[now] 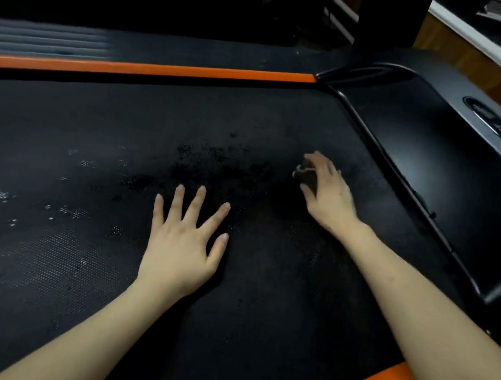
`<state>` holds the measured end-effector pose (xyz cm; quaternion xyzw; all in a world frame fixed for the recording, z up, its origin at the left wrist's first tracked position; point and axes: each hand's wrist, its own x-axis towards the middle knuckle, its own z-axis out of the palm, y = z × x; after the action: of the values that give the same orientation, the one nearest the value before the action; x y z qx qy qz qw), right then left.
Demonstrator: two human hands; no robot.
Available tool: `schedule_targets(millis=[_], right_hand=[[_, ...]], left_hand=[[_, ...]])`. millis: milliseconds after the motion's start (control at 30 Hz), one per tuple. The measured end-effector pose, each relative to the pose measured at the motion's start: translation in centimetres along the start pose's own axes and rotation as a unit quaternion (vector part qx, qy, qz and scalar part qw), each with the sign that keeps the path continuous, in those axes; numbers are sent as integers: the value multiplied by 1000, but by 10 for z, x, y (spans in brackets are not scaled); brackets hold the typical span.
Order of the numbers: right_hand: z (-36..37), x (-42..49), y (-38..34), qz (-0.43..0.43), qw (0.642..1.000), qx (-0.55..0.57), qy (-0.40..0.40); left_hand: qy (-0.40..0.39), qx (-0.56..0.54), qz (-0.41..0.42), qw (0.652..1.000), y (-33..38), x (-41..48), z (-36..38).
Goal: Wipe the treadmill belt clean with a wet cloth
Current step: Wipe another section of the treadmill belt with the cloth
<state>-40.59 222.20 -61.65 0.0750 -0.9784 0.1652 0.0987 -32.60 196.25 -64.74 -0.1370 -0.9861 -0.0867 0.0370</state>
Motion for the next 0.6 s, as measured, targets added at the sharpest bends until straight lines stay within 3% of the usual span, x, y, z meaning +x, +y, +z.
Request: schedule_targets(millis=[100, 300, 400, 600], right_hand=[[3, 4, -5, 50, 998, 2, 49], [3, -4, -6, 22, 993, -64, 100], [6, -7, -4, 17, 986, -72, 149], [5, -4, -5, 85, 990, 84, 73]], left_hand=[[-6, -14, -3, 1000, -1, 2, -4], [8, -23, -14, 1000, -17, 23, -24], [-10, 19, -68, 997, -44, 46, -24], [-16, 17, -83, 996, -53, 53, -8]])
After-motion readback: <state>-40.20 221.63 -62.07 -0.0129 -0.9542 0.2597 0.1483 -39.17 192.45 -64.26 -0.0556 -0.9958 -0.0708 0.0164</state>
